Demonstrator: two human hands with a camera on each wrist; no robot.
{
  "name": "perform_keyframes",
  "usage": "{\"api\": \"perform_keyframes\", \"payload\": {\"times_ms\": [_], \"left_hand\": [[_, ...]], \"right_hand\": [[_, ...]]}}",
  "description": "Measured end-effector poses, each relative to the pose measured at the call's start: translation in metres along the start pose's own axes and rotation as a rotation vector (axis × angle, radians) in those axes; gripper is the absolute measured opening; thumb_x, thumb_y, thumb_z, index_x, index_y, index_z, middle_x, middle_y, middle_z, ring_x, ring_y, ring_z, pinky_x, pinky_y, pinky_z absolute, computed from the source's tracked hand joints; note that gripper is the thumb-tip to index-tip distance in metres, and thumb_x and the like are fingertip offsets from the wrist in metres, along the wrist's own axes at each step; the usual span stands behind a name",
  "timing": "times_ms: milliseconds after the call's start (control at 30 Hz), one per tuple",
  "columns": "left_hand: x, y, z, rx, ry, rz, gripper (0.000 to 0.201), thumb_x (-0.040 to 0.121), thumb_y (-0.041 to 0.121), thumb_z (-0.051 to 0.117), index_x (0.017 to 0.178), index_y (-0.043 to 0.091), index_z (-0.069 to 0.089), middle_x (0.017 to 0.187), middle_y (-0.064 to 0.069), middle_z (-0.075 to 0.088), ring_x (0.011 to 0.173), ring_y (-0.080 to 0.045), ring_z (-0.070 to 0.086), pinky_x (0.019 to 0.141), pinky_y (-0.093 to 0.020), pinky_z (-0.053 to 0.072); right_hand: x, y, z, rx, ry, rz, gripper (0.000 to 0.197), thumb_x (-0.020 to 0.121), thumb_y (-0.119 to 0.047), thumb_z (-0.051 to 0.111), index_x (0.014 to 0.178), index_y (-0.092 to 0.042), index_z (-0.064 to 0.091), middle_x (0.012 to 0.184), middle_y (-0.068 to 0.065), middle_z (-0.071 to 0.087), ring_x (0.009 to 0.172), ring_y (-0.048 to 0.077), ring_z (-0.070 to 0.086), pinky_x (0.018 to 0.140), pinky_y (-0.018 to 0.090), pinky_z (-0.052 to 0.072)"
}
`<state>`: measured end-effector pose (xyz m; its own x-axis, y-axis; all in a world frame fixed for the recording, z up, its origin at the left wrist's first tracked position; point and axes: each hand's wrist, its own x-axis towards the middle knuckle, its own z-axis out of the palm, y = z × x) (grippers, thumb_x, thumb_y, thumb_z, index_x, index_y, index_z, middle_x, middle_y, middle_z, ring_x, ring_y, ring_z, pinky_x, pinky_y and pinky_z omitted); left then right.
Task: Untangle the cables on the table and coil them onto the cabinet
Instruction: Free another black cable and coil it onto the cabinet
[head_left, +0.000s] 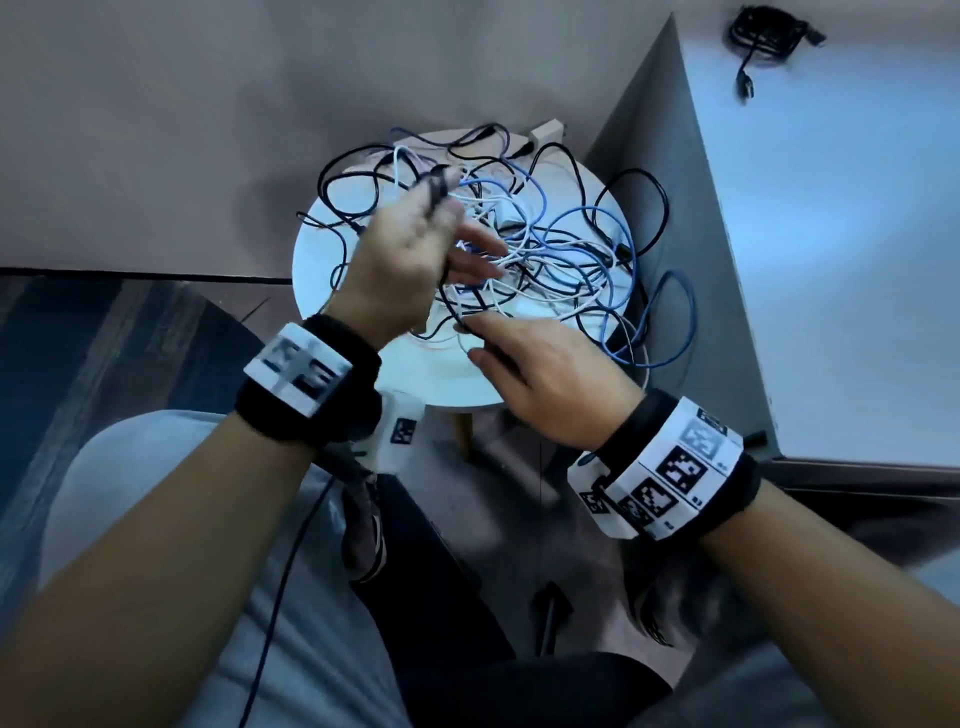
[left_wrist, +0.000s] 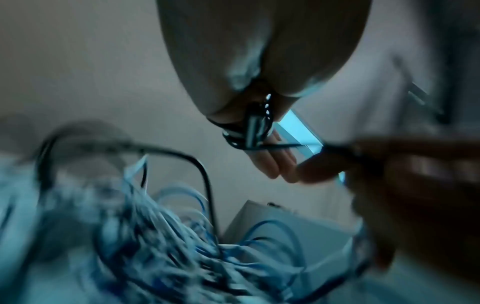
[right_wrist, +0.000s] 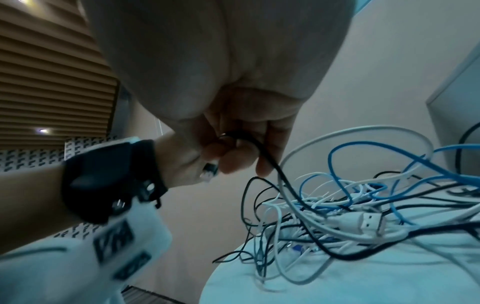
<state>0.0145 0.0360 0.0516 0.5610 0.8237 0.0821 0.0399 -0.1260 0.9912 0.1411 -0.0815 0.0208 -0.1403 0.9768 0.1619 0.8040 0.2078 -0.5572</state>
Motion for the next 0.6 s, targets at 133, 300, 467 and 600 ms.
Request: {"api": "perform_keyframes", "payload": {"times_ms": [133,300,467,600], "left_hand": [[-0.009,-0.004,0.004,0.661,-0.196,0.264,0.033,0.105,0.021,0.043,0.128,0.001,0.056,0.07,0.004,0.067,0.059,-0.014,0.065,0.061,-0.04,0.054],[-0.003,0.007,-0.001,0.304,-0.367,-0.006,0.035,0.101,0.034,0.048,0.079,0.009,0.059,0.056,0.0,0.039,0.049,-0.02,0.04,0.049,-0.028,0.033],[0.002,0.01,-0.015,0.382,-0.329,-0.053,0.026,0.099,0.024,0.064,0.086,0.002,0.068,0.057,0.002,0.049,0.05,-0.008,0.042,0.046,-0.013,0.034],[0.007,-0.001,-0.018,0.369,-0.138,-0.046,0.029,0.102,0.025,0.059,0.087,0.001,0.064,0.05,0.016,0.05,0.044,0.001,0.042,0.047,-0.011,0.034]], "right_hand": [[0.0,0.004,-0.02,0.122,0.172,0.008,0.024,0.092,-0.015,0.049,0.11,-0.013,0.064,0.087,0.002,0.07,0.071,0.025,0.061,0.07,0.045,0.052],[0.001,0.006,-0.033,0.226,0.286,0.026,0.01,0.091,-0.006,0.051,0.1,-0.004,0.052,0.082,0.006,0.061,0.073,0.028,0.057,0.072,0.042,0.048],[0.005,0.021,-0.028,0.223,0.3,0.104,0.012,0.094,-0.011,0.058,0.105,-0.008,0.055,0.098,-0.001,0.063,0.094,0.016,0.06,0.086,0.027,0.047],[0.001,0.032,-0.013,0.086,0.33,0.236,0.019,0.091,-0.015,0.057,0.11,-0.012,0.057,0.108,0.0,0.055,0.103,0.018,0.053,0.093,0.035,0.044]]}}
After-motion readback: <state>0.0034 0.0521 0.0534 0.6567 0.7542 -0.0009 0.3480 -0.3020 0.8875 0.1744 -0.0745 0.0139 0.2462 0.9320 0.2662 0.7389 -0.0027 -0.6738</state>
